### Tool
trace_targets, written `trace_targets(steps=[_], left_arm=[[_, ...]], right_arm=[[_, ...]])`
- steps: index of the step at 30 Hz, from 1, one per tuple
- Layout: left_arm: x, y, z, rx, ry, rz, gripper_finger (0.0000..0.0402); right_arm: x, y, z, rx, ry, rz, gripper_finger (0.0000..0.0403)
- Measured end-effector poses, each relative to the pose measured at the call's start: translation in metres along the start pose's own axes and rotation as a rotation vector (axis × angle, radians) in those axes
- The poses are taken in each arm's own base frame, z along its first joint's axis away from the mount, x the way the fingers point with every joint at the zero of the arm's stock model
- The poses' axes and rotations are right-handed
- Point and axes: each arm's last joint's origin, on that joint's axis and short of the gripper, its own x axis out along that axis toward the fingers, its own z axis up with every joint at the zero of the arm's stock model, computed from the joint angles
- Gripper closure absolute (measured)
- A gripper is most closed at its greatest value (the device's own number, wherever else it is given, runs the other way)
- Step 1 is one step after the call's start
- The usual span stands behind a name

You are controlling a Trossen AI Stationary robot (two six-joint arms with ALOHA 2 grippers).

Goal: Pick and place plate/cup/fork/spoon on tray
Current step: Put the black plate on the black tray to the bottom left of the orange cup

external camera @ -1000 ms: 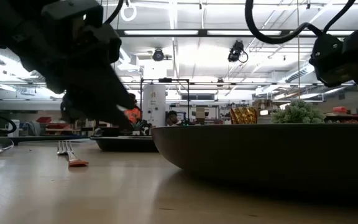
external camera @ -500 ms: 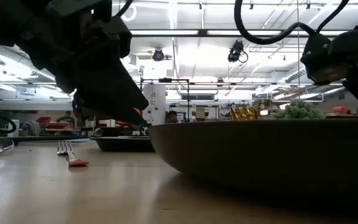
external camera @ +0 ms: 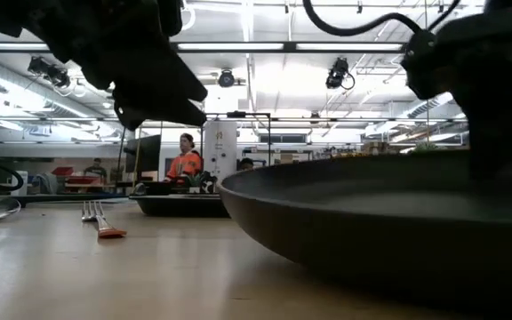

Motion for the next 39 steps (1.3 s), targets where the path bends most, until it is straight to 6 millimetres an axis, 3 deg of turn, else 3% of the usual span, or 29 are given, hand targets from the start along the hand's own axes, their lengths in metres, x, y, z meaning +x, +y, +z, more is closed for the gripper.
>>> trace_targets(steps=[13,24,28,34,39], left_arm=[[-0.006,0.007,0.005,0.024,0.027,0.044,0.0212],[-0.006,0.007,0.005,0.020,0.024,0.042,0.0212],[-0.006,0.007,0.005,0.020,0.024,0.042,0.0212],[-0.006,0.007,0.005,0.021,0.025,0.042,0.0212],[-0.006,0.007,0.004,0.022,0.028,0.044,0.0212]], right_arm=[[-0.045,-0.038,0.062,0.015,-0.120,0.040,0.0387],[-0.062,-0.086,0.112,0.100,-0.239,-0.038,0.0387],[-0.060,-0.109,0.121,0.170,-0.275,-0.050,0.0387],[-0.041,-0.146,0.119,0.295,-0.302,0.000,0.0387],[-0.028,-0.166,0.117,0.384,-0.342,0.069,0.0387]])
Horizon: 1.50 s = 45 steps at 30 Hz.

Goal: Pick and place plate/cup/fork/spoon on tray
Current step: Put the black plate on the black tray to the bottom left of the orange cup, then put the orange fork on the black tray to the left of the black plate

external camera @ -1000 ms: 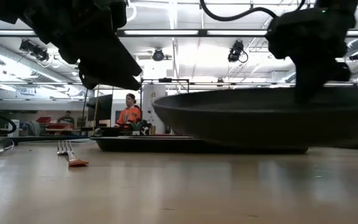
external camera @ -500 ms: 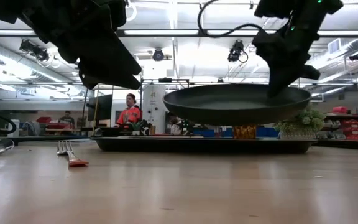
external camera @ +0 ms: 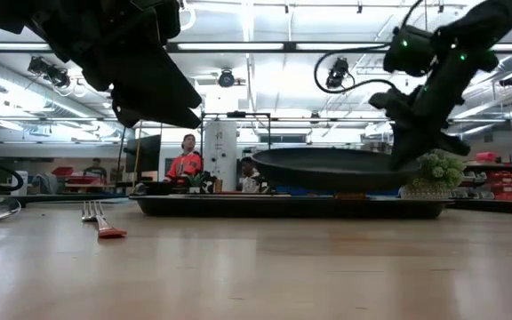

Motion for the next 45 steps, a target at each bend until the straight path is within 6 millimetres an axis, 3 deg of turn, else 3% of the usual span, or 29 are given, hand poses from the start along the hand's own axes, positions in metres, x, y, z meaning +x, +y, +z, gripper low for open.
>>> trace_targets(steps=[10,24,32,37,45], left_arm=[[0.000,0.000,0.000,0.000,-0.008,0.013,0.0212],[0.000,0.000,0.000,0.001,-0.007,0.014,0.0212],[0.000,0.001,0.000,-0.002,-0.013,0.024,0.0212],[0.000,0.003,-0.004,-0.052,0.036,0.033,0.0212],[-0.006,0.011,-0.023,-0.244,0.235,0.120,0.0220]], right_arm=[[0.009,-0.026,0.002,0.115,-0.016,-0.063,0.0383],[0.007,-0.028,-0.001,0.063,0.056,-0.024,0.0327],[0.004,-0.025,-0.003,0.017,0.144,0.049,0.0322],[-0.014,-0.010,0.001,-0.088,0.121,0.048,0.0323],[-0.038,0.027,-0.004,-0.304,-0.192,0.121,0.0323]])
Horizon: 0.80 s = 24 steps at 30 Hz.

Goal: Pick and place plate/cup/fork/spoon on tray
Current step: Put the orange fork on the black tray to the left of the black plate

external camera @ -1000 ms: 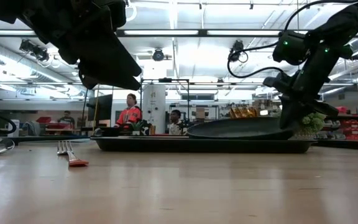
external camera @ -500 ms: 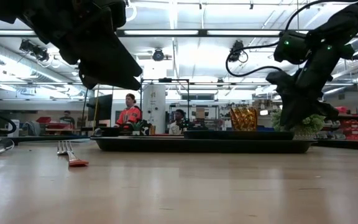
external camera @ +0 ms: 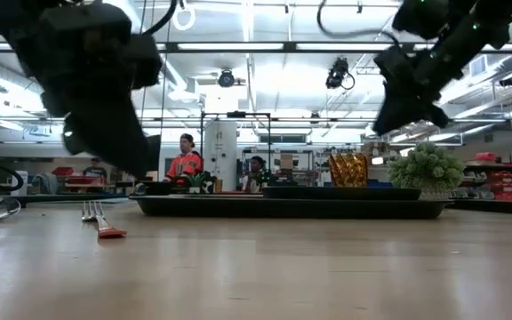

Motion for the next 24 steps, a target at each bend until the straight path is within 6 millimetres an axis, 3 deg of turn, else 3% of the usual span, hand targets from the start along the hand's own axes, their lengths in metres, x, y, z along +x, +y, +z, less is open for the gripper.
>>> trace_targets(steps=[6,14,24], left_arm=[[-0.002,0.005,-0.006,-0.162,-0.028,0.092,0.0236],[-0.003,0.011,-0.005,-0.359,-0.104,0.185,0.0250],[-0.025,-0.029,0.008,-0.444,-0.173,0.268,0.0253]], right_arm=[[0.002,0.024,0.007,-0.118,-0.163,0.113,0.0323],[0.018,0.043,0.012,-0.294,-0.269,0.179,0.0323],[0.033,0.060,-0.001,-0.461,-0.245,0.253,0.0323]])
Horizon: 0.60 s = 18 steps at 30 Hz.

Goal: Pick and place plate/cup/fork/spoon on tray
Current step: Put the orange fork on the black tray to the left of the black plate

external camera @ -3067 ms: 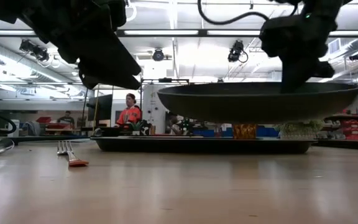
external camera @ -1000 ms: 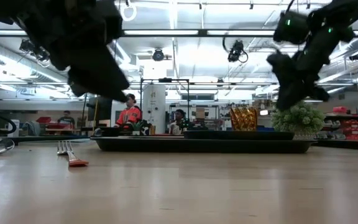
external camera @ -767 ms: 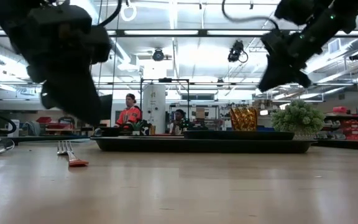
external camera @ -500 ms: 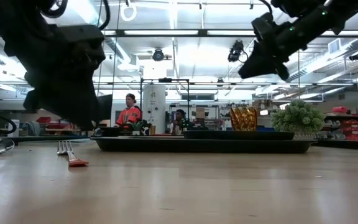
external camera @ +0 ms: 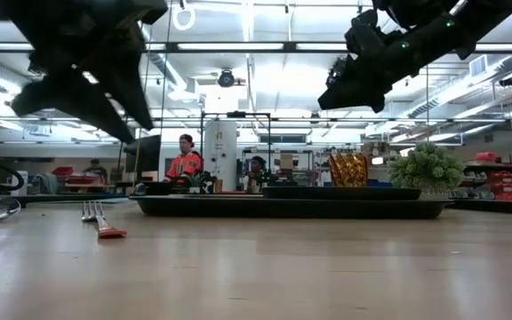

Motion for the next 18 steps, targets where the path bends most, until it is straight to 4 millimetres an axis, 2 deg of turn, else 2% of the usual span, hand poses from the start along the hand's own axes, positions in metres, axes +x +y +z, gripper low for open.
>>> trace_targets(steps=[4,8,13,18], left_arm=[[-0.003,-0.014,-0.007,-0.003,-0.006,0.121,0.0259],[0.001,-0.021,-0.015,-0.031,0.026,0.232,0.0260],[0.011,-0.019,-0.027,-0.127,0.070,0.333,0.0260],[0.023,-0.014,-0.039,-0.214,0.136,0.428,0.0260]], right_arm=[[-0.001,0.011,-0.003,-0.045,0.008,0.041,0.0323],[-0.005,0.026,-0.006,-0.103,0.007,0.100,0.0323],[-0.013,0.050,-0.022,-0.214,-0.026,0.162,0.0323],[-0.023,0.065,-0.041,-0.292,-0.100,0.195,0.0323]])
